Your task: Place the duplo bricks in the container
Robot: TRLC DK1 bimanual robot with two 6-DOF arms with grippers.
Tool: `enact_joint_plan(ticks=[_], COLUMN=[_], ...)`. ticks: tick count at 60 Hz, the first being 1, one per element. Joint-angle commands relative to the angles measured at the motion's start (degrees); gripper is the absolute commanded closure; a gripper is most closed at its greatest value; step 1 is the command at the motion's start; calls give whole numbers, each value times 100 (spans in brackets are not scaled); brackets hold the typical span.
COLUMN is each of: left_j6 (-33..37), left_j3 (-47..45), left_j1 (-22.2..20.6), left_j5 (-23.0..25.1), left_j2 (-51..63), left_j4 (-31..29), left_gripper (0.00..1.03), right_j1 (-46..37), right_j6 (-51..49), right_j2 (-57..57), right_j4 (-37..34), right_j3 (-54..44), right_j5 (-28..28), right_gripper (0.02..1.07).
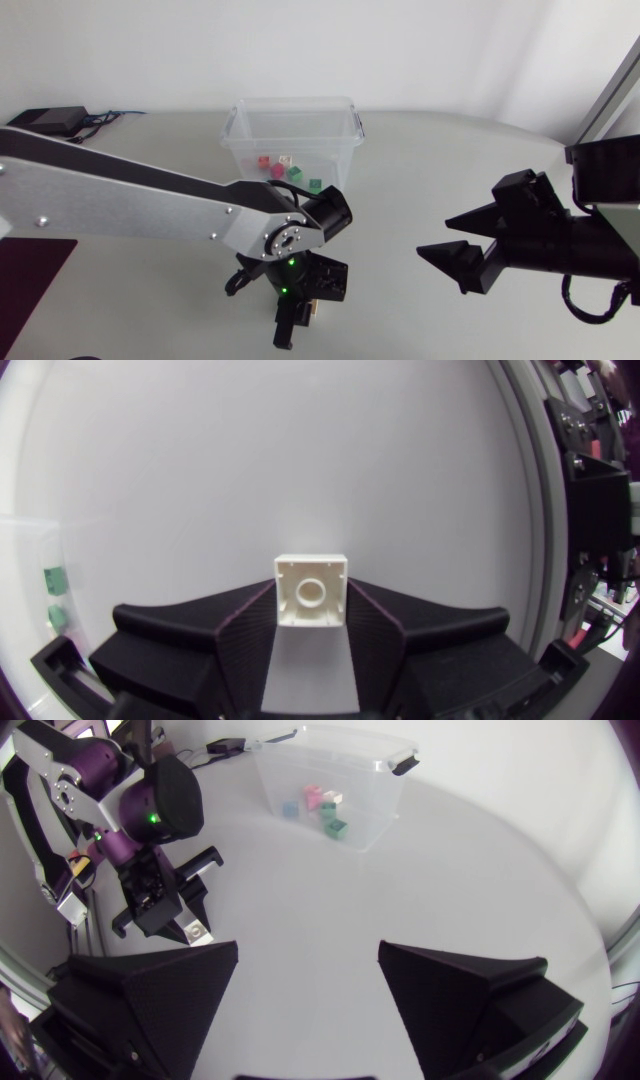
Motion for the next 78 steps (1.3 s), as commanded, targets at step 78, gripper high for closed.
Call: enact_joint_plan(ticks=[78], left_j6=[-2706], left_j3=[4064], left_j1=[2638], left_j5=[-69], left_j2=[883], left_j4=[1315], left_gripper=[78], right_j1=[306], right_j6=[-102], right_j2=[-271], right_j4=[-425], right_j3=[-87], right_j5=[185], right_gripper=[6])
